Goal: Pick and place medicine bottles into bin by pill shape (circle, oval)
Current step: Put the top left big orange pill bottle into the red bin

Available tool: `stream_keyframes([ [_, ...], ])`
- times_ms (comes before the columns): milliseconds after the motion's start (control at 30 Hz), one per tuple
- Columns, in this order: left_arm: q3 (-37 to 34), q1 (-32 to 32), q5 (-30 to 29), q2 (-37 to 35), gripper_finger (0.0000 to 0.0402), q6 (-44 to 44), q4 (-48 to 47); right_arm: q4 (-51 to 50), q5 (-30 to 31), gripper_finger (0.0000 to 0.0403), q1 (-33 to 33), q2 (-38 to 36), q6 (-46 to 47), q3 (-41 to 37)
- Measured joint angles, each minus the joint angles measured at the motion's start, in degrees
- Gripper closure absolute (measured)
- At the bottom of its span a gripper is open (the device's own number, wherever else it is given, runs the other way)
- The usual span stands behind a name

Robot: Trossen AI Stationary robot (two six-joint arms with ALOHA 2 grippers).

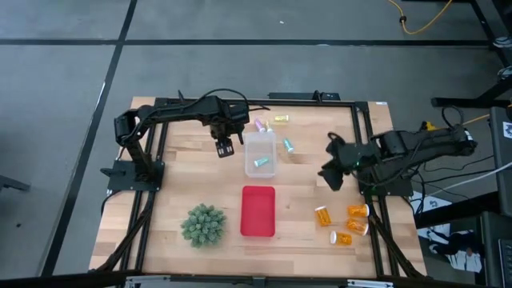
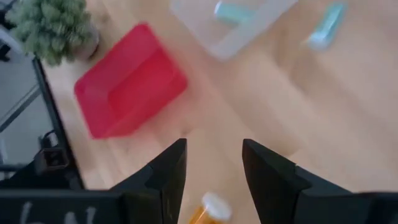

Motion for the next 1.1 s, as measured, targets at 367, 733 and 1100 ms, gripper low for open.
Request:
stream_keyframes([
  [367,0.0,-2.8,-1.2,0.0,0.0228,-1.1,0.0,-3.6,0.0,0.0244,12.7,9.5,19.3,0.0],
  [733,0.0,-5.2,-1.2,0.0,0.0228,-1.0,0.1,-3.5,-0.1,0.0244,17.4,19.3,32.1,0.0],
  [1100,-0.1,-6.0,-1.3,0.0,0.0228,-1.0,0.6,-3.2,-1.4,0.0244,17.4,23.7,32.1,0.0],
])
